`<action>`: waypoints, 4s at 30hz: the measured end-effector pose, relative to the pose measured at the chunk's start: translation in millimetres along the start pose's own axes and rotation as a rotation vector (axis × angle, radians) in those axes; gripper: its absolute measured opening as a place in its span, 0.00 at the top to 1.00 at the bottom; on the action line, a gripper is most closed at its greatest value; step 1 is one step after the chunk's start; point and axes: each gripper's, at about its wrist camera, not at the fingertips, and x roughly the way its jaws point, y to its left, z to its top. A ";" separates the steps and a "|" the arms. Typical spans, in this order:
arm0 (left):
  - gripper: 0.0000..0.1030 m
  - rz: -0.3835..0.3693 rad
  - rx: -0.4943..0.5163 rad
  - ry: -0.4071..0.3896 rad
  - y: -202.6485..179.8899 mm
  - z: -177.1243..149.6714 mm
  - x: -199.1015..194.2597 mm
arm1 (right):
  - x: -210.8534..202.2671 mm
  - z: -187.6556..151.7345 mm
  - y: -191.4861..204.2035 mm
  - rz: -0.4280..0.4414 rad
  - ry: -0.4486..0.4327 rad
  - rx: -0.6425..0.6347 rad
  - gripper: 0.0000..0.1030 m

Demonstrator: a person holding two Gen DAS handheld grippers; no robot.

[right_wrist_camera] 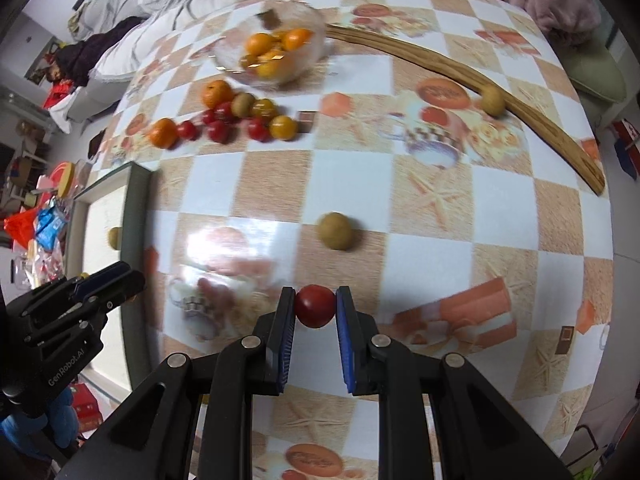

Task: Organize fruits

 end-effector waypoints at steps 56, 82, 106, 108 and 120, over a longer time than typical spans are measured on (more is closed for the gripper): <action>0.30 0.234 -0.139 0.063 120.7 -122.1 -11.0 | 62.2 19.7 244.1 0.164 0.100 -0.335 0.20; 0.30 -0.020 0.101 0.031 -47.4 -53.3 7.4 | 24.7 4.9 -18.7 -0.076 0.062 0.083 0.20; 0.31 0.040 0.091 0.081 -94.9 -43.0 58.5 | 57.7 36.2 -2.1 -0.098 0.064 -0.044 0.42; 0.39 0.059 0.091 0.083 -95.8 -42.9 58.3 | 57.7 36.5 -0.9 -0.115 0.059 -0.052 0.58; 0.80 -0.090 0.076 0.106 -80.1 -35.8 39.0 | 28.1 15.3 -25.5 -0.050 0.033 0.013 0.76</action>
